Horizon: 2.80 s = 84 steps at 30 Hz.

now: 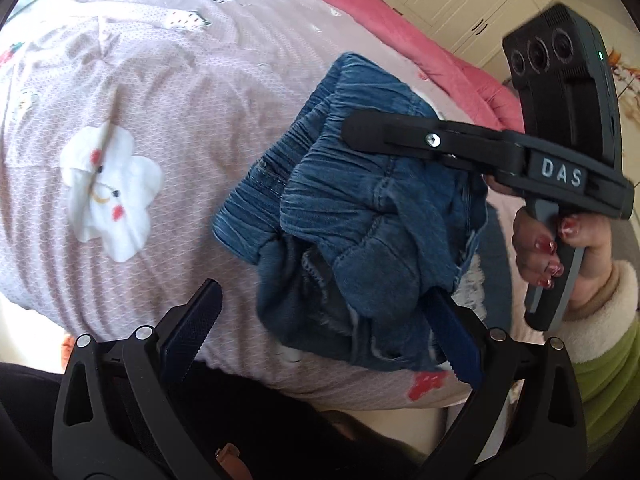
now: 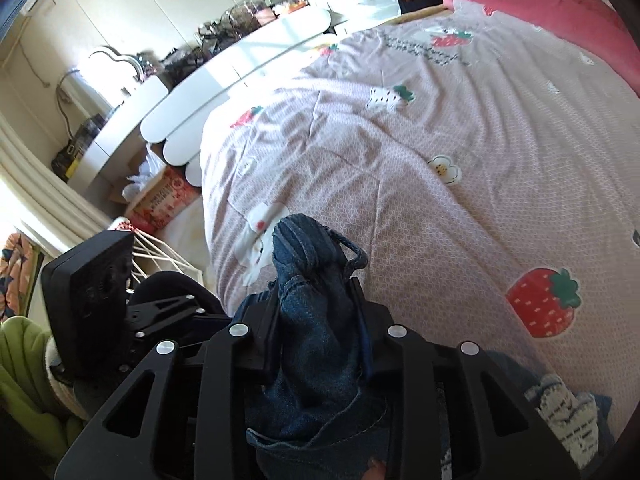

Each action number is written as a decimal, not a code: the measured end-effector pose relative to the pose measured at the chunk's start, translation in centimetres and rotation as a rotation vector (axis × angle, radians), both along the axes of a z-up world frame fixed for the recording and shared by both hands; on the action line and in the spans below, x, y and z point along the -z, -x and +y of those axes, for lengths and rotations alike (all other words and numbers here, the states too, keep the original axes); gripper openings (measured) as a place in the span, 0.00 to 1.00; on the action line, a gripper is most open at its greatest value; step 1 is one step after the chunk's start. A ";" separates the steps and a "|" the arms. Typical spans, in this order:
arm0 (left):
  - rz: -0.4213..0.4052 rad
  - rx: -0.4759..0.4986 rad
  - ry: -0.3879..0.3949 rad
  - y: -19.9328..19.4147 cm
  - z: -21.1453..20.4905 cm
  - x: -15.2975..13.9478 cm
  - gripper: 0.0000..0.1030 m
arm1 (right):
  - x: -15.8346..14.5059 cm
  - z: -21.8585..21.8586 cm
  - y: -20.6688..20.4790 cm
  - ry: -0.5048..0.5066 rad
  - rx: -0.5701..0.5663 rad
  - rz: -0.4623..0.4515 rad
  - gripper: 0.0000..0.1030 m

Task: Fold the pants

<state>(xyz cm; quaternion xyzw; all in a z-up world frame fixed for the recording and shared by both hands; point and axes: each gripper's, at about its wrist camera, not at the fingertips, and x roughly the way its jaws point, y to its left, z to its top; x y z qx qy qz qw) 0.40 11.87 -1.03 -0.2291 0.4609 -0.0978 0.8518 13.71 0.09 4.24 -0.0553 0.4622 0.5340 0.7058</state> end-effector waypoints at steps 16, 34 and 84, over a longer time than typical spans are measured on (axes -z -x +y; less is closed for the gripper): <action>-0.120 0.182 0.013 -2.0 -7.4 -4.5 0.71 | -2.9 -11.3 0.0 -0.100 0.158 -0.059 0.27; -0.120 0.392 -0.119 -2.0 -18.6 -3.6 0.71 | 0.9 -23.2 0.7 -0.132 0.354 0.016 0.42; -0.073 0.227 -0.283 -6.0 -11.8 -5.4 0.91 | -4.9 -23.7 15.5 -0.122 0.241 -0.355 0.88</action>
